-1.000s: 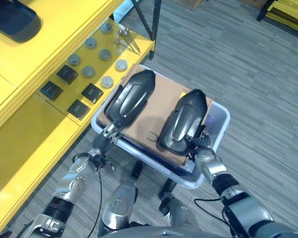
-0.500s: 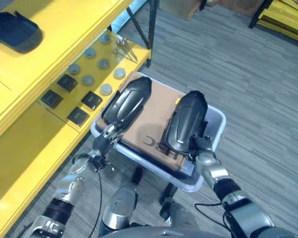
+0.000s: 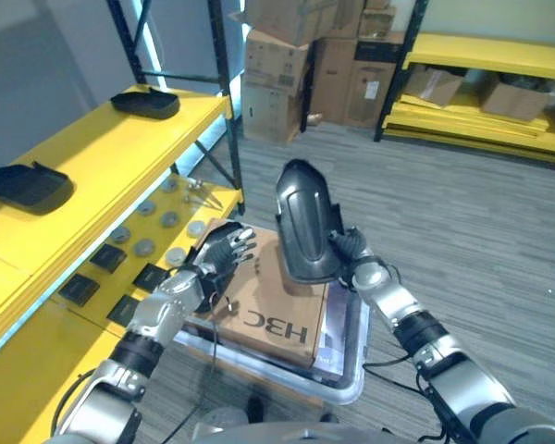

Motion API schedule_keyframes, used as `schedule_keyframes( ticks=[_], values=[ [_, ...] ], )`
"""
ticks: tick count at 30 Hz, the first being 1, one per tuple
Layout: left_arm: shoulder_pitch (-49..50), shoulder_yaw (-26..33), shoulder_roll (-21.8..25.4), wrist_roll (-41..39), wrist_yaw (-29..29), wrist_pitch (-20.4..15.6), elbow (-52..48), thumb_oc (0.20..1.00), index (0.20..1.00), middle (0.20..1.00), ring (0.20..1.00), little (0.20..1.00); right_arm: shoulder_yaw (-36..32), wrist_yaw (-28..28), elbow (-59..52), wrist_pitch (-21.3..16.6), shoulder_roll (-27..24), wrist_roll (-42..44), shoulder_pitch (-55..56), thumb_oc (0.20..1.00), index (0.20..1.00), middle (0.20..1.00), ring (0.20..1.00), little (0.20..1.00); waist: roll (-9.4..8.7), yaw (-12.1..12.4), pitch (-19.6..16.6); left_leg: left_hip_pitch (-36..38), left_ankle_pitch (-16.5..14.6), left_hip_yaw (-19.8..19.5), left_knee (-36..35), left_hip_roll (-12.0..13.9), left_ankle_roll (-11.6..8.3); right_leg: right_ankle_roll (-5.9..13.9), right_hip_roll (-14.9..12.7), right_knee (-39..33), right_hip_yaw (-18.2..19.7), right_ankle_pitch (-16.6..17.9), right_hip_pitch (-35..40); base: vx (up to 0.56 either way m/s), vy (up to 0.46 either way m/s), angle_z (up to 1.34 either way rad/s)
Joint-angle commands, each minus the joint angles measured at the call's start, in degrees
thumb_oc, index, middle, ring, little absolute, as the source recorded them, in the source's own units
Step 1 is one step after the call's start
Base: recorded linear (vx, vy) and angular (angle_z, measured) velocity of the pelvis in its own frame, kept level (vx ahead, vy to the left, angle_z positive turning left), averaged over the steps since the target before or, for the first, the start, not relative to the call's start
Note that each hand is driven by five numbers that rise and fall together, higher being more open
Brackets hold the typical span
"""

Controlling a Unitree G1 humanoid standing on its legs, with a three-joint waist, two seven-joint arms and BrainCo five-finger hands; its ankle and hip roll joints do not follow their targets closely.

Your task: Move parts from the plastic box to the shelf.

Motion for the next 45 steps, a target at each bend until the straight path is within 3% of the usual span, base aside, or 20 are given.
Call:
schedule_keyframes(
  ticks=[1, 8, 11, 15, 19, 20, 23, 34, 43, 44, 45],
  values=[
    [-2.3, -2.7, -0.4, 3.0, 2.0, -2.6, -1.7, 1.0, 1.0, 1.0, 1.0, 1.0, 0.0, -1.2, 0.9, -4.0, 1.5, -0.5, -7.0, 0.2, 0.2, 0.2, 0.2, 0.2, -2.8, 2.8, -2.3, -3.4, -1.5, -4.8, 0.6, 1.2, -1.31, 5.21, -5.7, 2.5, 1.1, -1.9, 0.9, 0.01, -0.065, -0.15],
    [-8.2, -5.5, -1.6, 12.8, 9.1, -0.2, 5.4, 1.0, 1.0, 1.0, 1.0, 1.0, 1.7, -2.5, 1.6, -2.5, 1.6, -0.5, -12.8, 0.2, 0.2, 0.2, 0.2, 0.2, -3.05, 0.9, -3.1, -2.3, -2.3, -3.5, 1.2, 1.6, -1.92, 5.06, -5.2, 1.9, 1.8, -1.5, 1.3, 0.01, -0.038, -0.04],
    [-8.7, -5.6, -0.8, 11.7, 12.1, 0.1, 7.0, 1.0, 1.0, 1.0, 1.0, 1.0, 1.0, -4.1, -0.8, -2.8, -0.1, 2.2, -14.0, 0.2, 0.2, 0.2, 0.2, 0.2, -3.2, 0.4, -3.1, -1.9, -2.5, -3.4, 1.3, 1.7, -2.0, 5.14, -5.1, 1.8, 2.0, -1.4, 1.4, 0.01, -0.005, -0.06],
    [-8.5, -4.5, -1.7, 7.6, 11.6, -1.4, 6.2, 1.0, 1.0, 1.0, 1.0, 1.0, -0.1, -2.9, -4.2, -2.0, -0.8, 1.8, -13.3, 0.2, 0.2, 0.2, 0.2, 0.2, -3.36, 0.0, -2.9, -1.6, -2.7, -3.2, 1.2, 1.7, -1.88, 5.12, -5.1, 1.7, 2.0, -1.4, 1.6, 0.0, -0.001, -0.01],
    [-8.8, -4.4, -3.2, 4.3, 12.2, -2.6, 3.9, 1.0, 1.0, 1.0, 1.0, 1.0, 0.2, -2.2, -4.4, -3.9, 0.0, 2.6, -12.8, 0.2, 0.2, 0.2, 0.2, 0.2, -3.55, -0.3, -3.0, -1.2, -2.7, -3.2, 0.9, 1.7, -1.84, 5.12, -5.1, 1.5, 1.9, -1.3, 1.7, 0.0, -0.001, -0.01],
    [-8.7, -4.4, -3.6, 3.0, 11.7, -4.1, 2.7, 1.0, 1.0, 1.0, 1.0, 1.0, -0.1, -2.0, -6.2, -4.0, 0.3, 2.6, -12.2, 0.2, 0.2, 0.2, 0.2, 0.2, -3.66, -0.5, -3.0, -1.0, -2.7, -3.1, 0.7, 1.7, -1.8, 5.12, -5.0, 1.4, 1.9, -1.2, 1.7, 0.0, 0.0, 0.0],
    [-8.1, -3.9, -3.9, 1.2, 12.4, -4.1, -2.5, 1.0, 1.0, 1.0, 1.0, 1.0, -0.5, -2.4, -9.6, -4.0, 1.4, 2.8, -10.7, 0.2, 0.2, 0.2, 0.2, 0.2, -3.69, -0.6, -2.8, -0.8, -2.7, -3.1, 0.5, 1.8, -1.8, 5.0, -4.8, 1.3, 2.0, -1.3, 1.9, 0.0, 0.0, 0.0],
    [-7.1, -3.4, -3.2, 5.0, 12.9, -2.9, -7.3, 1.0, 1.0, 1.0, 1.0, 1.0, -1.7, -1.2, -14.5, -2.9, 2.9, 3.2, -9.0, 0.2, 0.2, 0.2, 0.2, 0.2, -3.73, -1.1, -3.2, -0.1, -2.6, -2.4, -0.4, 2.0, -1.74, 4.91, -4.4, 1.1, 2.3, -1.5, 2.0, 0.0, 0.0, -0.01],
    [-6.4, -2.7, -2.4, 1.7, 12.4, -5.7, -11.4, 1.0, 1.0, 1.0, 1.0, 1.0, -3.7, -2.4, -16.4, -0.5, 2.9, 4.9, -7.5, 0.2, 0.2, 0.2, 0.2, 0.2, -3.7, -1.6, -3.2, 0.4, -2.5, -2.2, -0.8, 2.2, -1.74, 4.91, -4.3, 1.2, 2.7, -1.5, 1.9, 0.0, -0.002, -0.02],
    [-6.4, -2.9, -2.5, 1.6, 12.5, -5.8, -12.1, 0.918, 0.918, 0.918, 0.918, 0.918, -3.7, -2.4, -16.3, -0.7, 2.9, 5.1, -7.5, 0.2, 0.2, 0.2, 0.2, 0.2, -3.73, -1.6, -3.1, 0.4, -2.5, -2.2, -0.8, 2.2, -1.76, 4.9, -4.3, 1.2, 2.7, -1.4, 1.9, 0.0, -0.004, -0.05],
    [-6.5, -3.1, -2.6, 1.5, 12.4, -6.4, -12.2, 0.416, 0.416, 0.416, 0.416, 0.416, -3.6, -2.5, -16.1, -0.8, 3.0, 5.4, -7.4, 0.2, 0.2, 0.2, 0.2, 0.2, -3.75, -1.6, -3.1, 0.4, -2.5, -2.2, -0.9, 2.2, -1.74, 4.92, -4.3, 1.2, 2.7, -1.4, 1.9, 0.0, -0.003, -0.05]
  ],
)
